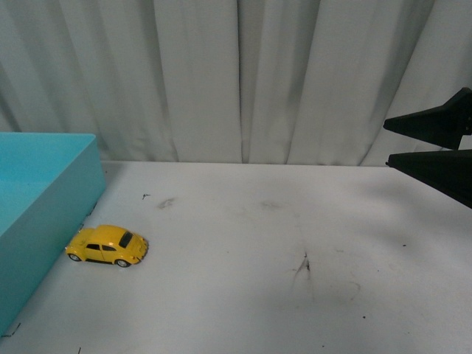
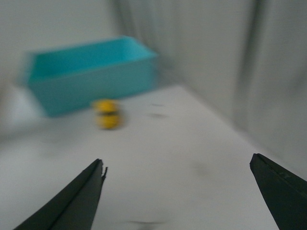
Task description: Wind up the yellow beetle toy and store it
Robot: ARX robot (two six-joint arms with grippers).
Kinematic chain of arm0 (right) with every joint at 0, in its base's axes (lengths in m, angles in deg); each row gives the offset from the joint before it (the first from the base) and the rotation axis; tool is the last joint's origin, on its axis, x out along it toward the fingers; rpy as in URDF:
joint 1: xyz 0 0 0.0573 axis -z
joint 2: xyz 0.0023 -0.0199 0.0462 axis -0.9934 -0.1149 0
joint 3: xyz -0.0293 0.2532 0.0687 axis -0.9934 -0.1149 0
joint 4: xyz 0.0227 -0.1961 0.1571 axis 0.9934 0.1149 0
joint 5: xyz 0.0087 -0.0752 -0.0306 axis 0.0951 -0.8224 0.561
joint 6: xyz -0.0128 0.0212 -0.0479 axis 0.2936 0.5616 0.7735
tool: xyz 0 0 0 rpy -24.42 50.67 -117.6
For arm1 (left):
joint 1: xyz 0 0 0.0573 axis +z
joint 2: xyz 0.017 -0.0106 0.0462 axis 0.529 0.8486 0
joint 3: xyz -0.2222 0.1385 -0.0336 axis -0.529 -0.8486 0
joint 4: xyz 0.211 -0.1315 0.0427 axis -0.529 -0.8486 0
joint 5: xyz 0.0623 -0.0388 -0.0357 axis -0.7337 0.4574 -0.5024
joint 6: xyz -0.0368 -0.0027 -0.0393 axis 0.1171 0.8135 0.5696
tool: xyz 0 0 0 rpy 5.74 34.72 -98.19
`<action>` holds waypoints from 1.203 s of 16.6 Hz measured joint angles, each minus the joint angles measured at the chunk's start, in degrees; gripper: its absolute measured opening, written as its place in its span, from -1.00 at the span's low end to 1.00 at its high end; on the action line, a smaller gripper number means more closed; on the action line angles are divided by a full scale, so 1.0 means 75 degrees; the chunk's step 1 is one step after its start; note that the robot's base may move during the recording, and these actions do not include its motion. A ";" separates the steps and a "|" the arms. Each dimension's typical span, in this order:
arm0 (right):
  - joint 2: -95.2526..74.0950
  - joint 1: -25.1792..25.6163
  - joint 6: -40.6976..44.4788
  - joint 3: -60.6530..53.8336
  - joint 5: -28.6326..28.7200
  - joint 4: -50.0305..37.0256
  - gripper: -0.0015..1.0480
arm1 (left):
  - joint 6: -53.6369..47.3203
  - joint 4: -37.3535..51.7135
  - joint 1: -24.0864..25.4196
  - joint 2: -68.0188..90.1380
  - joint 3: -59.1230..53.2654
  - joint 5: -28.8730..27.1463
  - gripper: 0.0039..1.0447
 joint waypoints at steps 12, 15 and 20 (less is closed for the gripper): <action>0.5496 -0.0947 -0.3372 -0.6417 -1.0261 -0.5024 -0.97 | 0.0000 0.0000 0.0000 0.0000 0.0000 0.0000 0.88; 0.6435 -0.0947 -0.3378 -0.6907 -1.0264 -0.4462 -0.97 | 0.0000 0.0000 0.0000 0.0000 0.0000 0.0000 0.88; 0.8119 -0.0947 -0.3381 -0.7408 -1.0261 -0.3290 -0.97 | 0.0000 0.0000 0.0000 0.0000 0.0000 0.0000 0.88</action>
